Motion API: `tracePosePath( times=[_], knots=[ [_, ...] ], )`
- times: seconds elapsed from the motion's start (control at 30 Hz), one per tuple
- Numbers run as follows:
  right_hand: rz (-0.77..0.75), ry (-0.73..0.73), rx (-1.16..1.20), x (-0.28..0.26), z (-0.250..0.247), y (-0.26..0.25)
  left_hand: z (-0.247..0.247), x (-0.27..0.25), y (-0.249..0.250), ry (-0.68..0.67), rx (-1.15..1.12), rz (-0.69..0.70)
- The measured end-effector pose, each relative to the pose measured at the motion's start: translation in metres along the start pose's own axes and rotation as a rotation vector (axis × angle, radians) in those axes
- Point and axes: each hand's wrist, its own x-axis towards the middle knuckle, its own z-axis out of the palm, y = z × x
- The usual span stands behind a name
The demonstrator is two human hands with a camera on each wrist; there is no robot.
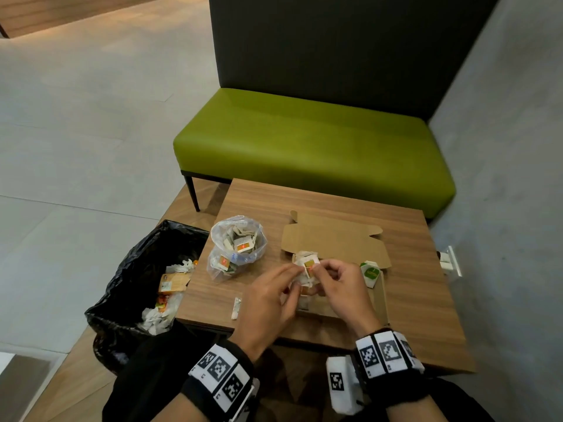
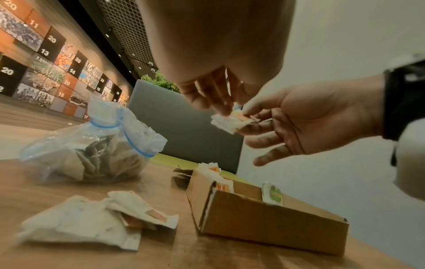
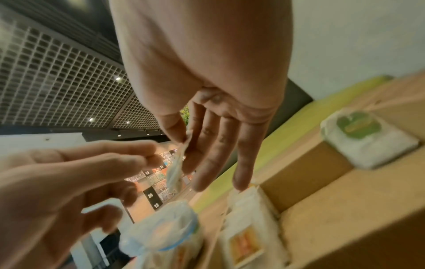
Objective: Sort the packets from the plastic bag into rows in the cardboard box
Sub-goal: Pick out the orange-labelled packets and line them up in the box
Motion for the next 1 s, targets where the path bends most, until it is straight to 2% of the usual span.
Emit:
tracePosePath(
  times=[0.07,0.17,0.27,0.33,0.43,0.53,0.6,0.67,0.77,0.87,1.0],
  knots=[
    [-0.04,-0.07,-0.156,0.002,-0.012,0.003,-0.003,0.005,0.0,0.001,-0.033,-0.116],
    [-0.086,-0.201,-0.217,0.005,-0.025,0.002,-0.003,0.016,-0.003,-0.183,-0.166,-0.327],
    [-0.136,-0.227,-0.209,0.009,-0.031,-0.003,0.002,0.025,-0.009,-0.345,-0.233,-0.331],
    [-0.157,-0.196,-0.188,0.011,-0.03,-0.004,0.006,0.027,-0.012,-0.326,-0.322,-0.344],
    [-0.144,-0.111,-0.063,0.011,-0.023,0.0,0.01,0.026,-0.012,-0.225,-0.48,-0.434],
    [-0.145,-0.079,-0.077,0.009,-0.018,0.006,0.012,0.024,-0.01,-0.248,-0.564,-0.494],
    [-0.163,-0.036,-0.139,0.008,-0.018,0.013,0.011,0.021,-0.011,-0.295,-0.497,-0.5],
    [-0.173,0.005,-0.283,0.01,-0.023,0.023,0.01,0.019,-0.015,-0.271,-0.394,-0.539],
    [-0.082,-0.093,-0.545,0.012,-0.027,0.04,0.007,0.017,-0.024,-0.205,-0.236,-0.624],
    [-0.011,-0.175,-0.698,0.013,-0.024,0.053,0.011,0.011,-0.029,-0.29,-0.083,-0.671],
    [0.006,-0.185,-0.8,0.013,-0.012,0.058,0.017,0.002,-0.026,-0.383,-0.027,-0.711]
  ],
)
